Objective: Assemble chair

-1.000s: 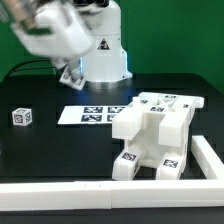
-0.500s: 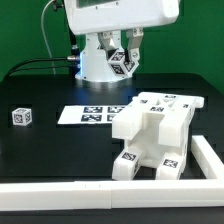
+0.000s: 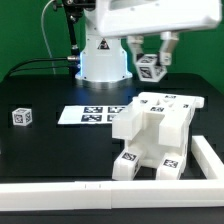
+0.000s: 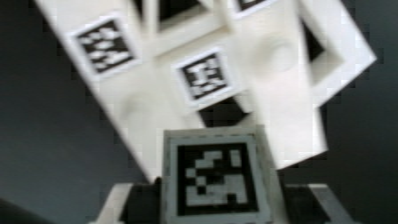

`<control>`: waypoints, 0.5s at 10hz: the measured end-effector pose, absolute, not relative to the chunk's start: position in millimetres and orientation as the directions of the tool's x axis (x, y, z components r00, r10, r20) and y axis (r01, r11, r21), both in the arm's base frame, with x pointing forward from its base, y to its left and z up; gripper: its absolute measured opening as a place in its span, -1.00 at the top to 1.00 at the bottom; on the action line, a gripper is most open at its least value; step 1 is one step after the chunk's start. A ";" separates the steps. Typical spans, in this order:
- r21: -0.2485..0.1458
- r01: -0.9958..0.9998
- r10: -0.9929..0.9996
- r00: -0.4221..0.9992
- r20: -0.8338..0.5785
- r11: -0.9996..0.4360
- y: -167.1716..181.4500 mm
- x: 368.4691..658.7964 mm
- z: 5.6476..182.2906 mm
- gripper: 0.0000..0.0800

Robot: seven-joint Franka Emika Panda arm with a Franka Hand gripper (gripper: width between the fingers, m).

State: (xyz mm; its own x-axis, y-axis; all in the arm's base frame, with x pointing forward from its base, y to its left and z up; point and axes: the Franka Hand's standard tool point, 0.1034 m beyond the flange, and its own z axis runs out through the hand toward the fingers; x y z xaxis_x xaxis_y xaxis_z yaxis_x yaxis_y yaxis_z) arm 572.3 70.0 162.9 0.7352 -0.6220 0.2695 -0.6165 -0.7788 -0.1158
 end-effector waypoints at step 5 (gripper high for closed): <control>-0.106 -0.578 -0.582 0.761 0.289 -0.809 89.2 571.4 154.8 0.29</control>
Offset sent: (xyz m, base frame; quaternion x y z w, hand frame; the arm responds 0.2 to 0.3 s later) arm 0.0000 0.0000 0.0000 0.0000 0.0000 0.0000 1.0000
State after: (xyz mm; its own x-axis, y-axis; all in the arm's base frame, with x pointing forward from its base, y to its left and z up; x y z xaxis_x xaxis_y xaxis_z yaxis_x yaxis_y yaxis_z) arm 571.4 89.2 154.8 0.7605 -0.5815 0.2888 -0.5784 -0.8089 -0.1056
